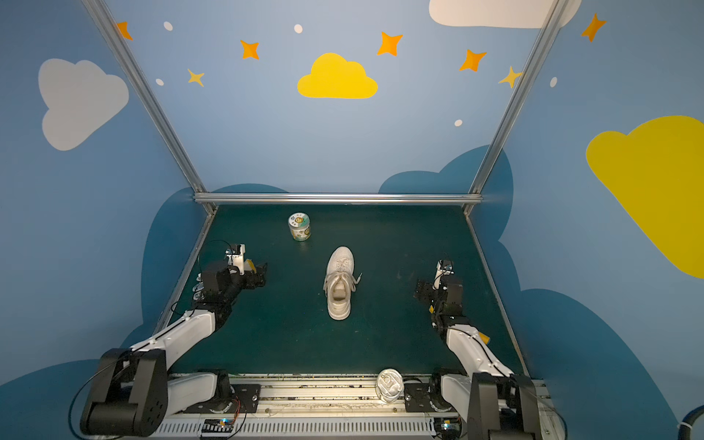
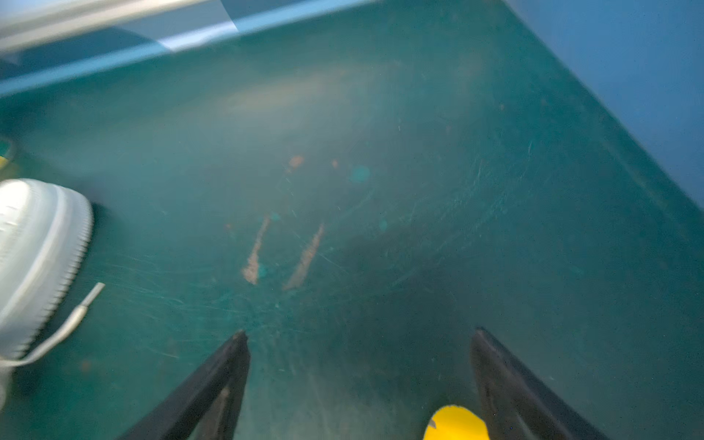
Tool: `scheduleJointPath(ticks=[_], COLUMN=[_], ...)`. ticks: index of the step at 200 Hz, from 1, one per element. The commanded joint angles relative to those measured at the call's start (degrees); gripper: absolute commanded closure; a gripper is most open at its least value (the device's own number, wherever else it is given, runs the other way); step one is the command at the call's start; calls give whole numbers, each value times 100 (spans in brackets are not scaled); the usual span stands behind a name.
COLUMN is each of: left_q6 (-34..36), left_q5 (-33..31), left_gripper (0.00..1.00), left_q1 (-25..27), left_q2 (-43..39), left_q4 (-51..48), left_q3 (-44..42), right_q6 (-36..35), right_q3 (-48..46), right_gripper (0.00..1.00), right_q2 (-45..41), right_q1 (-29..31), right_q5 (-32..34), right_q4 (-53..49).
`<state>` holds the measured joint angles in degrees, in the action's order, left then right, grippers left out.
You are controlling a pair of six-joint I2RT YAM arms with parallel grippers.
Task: Tie the shoes
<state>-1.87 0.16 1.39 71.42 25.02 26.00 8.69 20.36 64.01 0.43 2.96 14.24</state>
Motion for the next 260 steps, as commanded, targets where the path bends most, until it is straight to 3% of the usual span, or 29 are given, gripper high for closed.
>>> scheduleJointPath(ticks=[1, 23, 45, 80, 115, 125, 136, 151, 260], left_q6=[494, 448, 408, 385, 444, 368, 182, 135, 135], left_q5=[-60, -246, -215, -46, -73, -219, -564, -552, -553], left_gripper=[0, 0, 0, 0, 0, 0, 0, 0, 0], left_q1=[-23, -20, -20, -42, -58, -66, -87, -138, -139], left_q2=[170, 400, 835, 1662, 1602, 1595, 1648, 1627, 1629], left_q4=[456, 678, 2294, 3150, 2242, 2044, 1951, 1915, 1923], left_q3=[25, -188, -775, -830, -419, -323, -231, -224, -221], right_q6=[-105, -150, -203, -273, -345, -673, -718, -486, -540], right_q3=[412, 551, 589, 466, 301, 341, 662, 998, 1043], right_gripper=[10, 10, 10, 10, 10, 10, 10, 10, 10], right_q2=[298, 688, 887, 1023, 1569, 1857, 2046, 1927, 1978], right_q1=[-47, -83, -96, -139, -161, -158, -153, -77, 32], right_q5=[166, 44, -100, -298, -537, -819, -1036, -746, -560], right_q4=[339, 669, 937, 1333, 2083, 2355, 1911, 1073, 1084])
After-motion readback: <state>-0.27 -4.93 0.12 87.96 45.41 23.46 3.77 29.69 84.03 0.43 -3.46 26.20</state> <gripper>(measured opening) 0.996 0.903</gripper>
